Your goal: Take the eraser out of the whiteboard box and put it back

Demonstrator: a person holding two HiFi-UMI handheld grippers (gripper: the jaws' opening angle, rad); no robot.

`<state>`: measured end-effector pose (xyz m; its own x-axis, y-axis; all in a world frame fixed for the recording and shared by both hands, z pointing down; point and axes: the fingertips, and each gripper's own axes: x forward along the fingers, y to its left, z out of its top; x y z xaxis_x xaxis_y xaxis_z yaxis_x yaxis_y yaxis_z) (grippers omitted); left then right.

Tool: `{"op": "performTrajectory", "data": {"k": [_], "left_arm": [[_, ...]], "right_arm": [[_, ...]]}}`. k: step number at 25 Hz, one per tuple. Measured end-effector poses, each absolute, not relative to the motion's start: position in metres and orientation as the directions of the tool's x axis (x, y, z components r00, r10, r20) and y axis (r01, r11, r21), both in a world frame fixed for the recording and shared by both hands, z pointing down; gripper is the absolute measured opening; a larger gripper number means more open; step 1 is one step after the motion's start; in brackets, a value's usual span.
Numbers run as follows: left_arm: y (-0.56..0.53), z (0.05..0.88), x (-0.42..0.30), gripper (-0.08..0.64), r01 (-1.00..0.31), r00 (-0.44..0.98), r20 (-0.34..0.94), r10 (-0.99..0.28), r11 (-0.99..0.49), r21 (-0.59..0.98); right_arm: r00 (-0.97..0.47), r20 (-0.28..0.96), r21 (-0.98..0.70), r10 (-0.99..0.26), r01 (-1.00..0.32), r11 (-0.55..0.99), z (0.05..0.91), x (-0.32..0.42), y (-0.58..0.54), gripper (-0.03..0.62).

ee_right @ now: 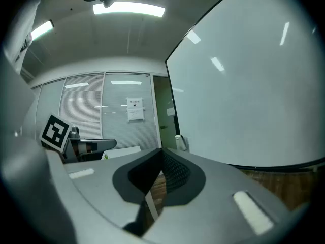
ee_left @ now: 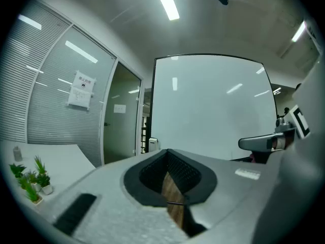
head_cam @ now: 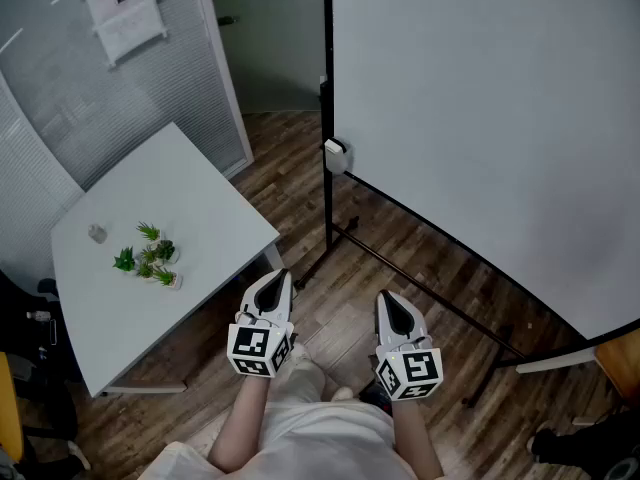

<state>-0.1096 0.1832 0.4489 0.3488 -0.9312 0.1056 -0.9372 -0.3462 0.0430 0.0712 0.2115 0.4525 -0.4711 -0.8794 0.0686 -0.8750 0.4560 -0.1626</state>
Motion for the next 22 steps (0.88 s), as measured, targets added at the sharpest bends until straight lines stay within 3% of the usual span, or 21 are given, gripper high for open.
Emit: {"op": "performTrajectory", "data": {"k": [13, 14, 16, 18, 22], "left_arm": [[0.191, 0.450, -0.118, 0.027, -0.950, 0.310, 0.098, -0.946, -0.305, 0.063], [0.191, 0.449, -0.119, 0.129, -0.952, 0.304, 0.092, -0.948, -0.298, 0.077], [0.189, 0.447, -0.120, 0.310, -0.948, 0.305, 0.080, -0.949, -0.295, 0.118], [0.189, 0.446, -0.117, 0.364, -0.940, 0.321, 0.077, -0.944, -0.308, 0.146], [0.193, 0.445, -0.105, 0.379, -0.933, 0.344, 0.085, -0.935, -0.330, 0.143]], "right_arm": [[-0.446, 0.073, -0.167, -0.892, -0.887, 0.430, 0.453, 0.073, 0.216, 0.012], [-0.465, 0.084, -0.183, -0.881, -0.876, 0.445, 0.456, 0.071, 0.215, 0.032], [-0.513, 0.111, -0.225, -0.851, -0.847, 0.481, 0.462, 0.064, 0.215, 0.249], [-0.526, 0.121, -0.236, -0.842, -0.839, 0.490, 0.463, 0.063, 0.216, 0.295], [-0.514, 0.111, -0.216, -0.850, -0.848, 0.485, 0.458, 0.067, 0.218, 0.334]]}}
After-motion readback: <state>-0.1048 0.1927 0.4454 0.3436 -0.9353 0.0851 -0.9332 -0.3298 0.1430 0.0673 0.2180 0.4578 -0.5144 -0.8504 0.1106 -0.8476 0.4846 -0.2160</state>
